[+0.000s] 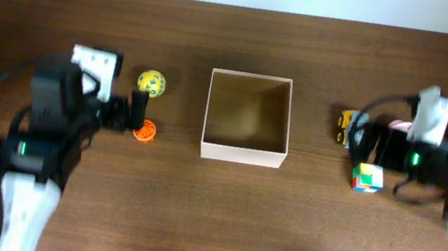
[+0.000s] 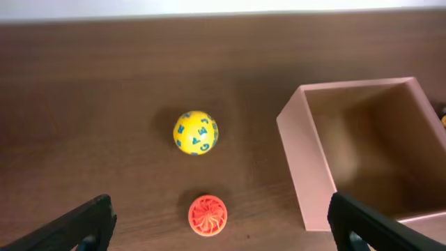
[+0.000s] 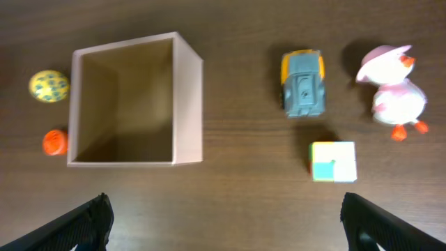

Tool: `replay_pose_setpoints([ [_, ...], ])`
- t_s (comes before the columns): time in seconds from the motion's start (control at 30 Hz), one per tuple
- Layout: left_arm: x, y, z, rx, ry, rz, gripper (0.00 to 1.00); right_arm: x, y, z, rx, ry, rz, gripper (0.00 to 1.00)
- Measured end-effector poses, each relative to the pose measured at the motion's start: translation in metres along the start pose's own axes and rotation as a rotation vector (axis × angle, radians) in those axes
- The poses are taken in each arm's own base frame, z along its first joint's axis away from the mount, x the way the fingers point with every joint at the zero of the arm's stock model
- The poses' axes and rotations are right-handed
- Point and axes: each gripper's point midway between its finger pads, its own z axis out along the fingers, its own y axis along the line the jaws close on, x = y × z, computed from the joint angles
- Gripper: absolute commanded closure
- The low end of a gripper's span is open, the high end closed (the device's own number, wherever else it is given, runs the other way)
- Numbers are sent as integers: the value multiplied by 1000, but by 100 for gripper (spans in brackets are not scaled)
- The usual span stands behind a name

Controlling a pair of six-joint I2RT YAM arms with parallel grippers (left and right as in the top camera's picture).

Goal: Pack container
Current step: 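Move the right gripper over the grey toy car and grasp it, then carry the toy car with the right gripper into the pink box and release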

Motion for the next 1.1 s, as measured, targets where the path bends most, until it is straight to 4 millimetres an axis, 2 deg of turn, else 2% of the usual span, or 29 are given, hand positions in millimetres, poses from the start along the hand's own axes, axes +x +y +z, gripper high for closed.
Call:
replay_pose_setpoints([
  [0.13,1,6,30,-1,97,-18,1,-25,-16,31,57,68,9,1],
  [0.33,29,24,62,-24,226,-65,1,-19,-54,96,182,226,32,1],
  [0.5,36,35,69,-41,253,-85,1,-8,-79,156,226,338,39,6],
  [0.67,36,35,69,-42,255,-86,1,2,-95,204,243,401,43,9],
  [0.8,36,36,70,-43,256,-87,1,12,-103,228,244,437,47,15],
  [0.93,36,36,70,-43,256,-87,1,21,-107,242,248,470,51,31],
  [1.1,36,36,70,-43,256,-87,1,26,-109,247,249,490,55,50],
])
